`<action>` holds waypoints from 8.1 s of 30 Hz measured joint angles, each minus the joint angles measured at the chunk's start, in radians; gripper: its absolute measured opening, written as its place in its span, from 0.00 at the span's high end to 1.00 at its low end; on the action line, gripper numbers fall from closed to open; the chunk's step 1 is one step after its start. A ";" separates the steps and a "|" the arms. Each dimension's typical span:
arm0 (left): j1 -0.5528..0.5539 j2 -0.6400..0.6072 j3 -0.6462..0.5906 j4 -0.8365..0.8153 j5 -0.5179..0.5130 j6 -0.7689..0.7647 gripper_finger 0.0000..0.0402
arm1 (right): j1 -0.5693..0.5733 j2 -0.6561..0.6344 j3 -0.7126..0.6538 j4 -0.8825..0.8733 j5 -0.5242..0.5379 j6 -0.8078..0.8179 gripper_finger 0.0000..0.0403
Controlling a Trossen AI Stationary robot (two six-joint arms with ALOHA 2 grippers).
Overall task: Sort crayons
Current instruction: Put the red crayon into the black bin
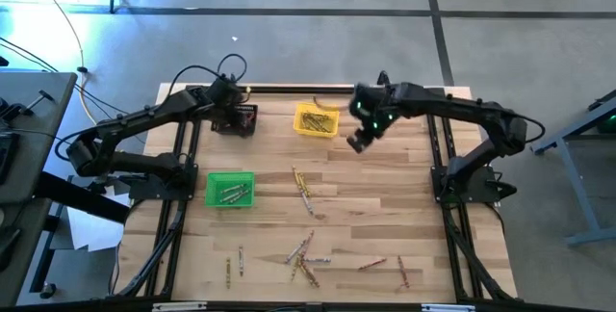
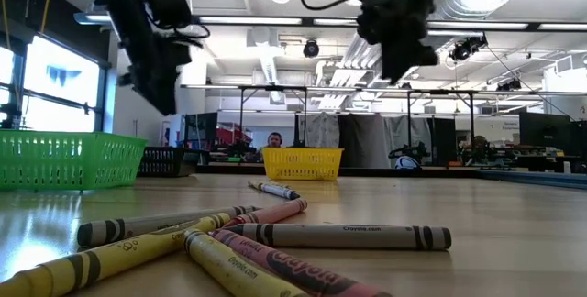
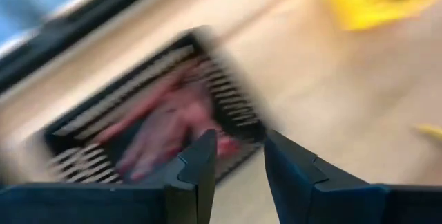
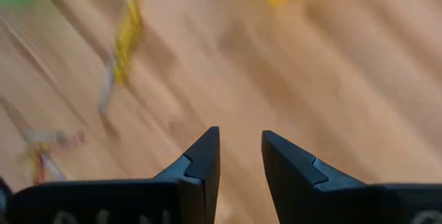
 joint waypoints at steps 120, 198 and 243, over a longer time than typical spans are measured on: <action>-0.792 0.000 0.000 0.737 -0.062 -0.104 0.78 | 0.885 0.032 -0.167 0.291 0.559 0.211 0.99; -0.291 0.332 -0.002 1.413 0.432 -0.308 0.94 | 0.223 -0.029 -0.163 1.134 0.521 -0.054 0.99; 0.049 0.132 0.001 0.378 0.338 -0.027 0.98 | 0.224 -0.168 -0.165 0.869 0.505 -0.149 0.64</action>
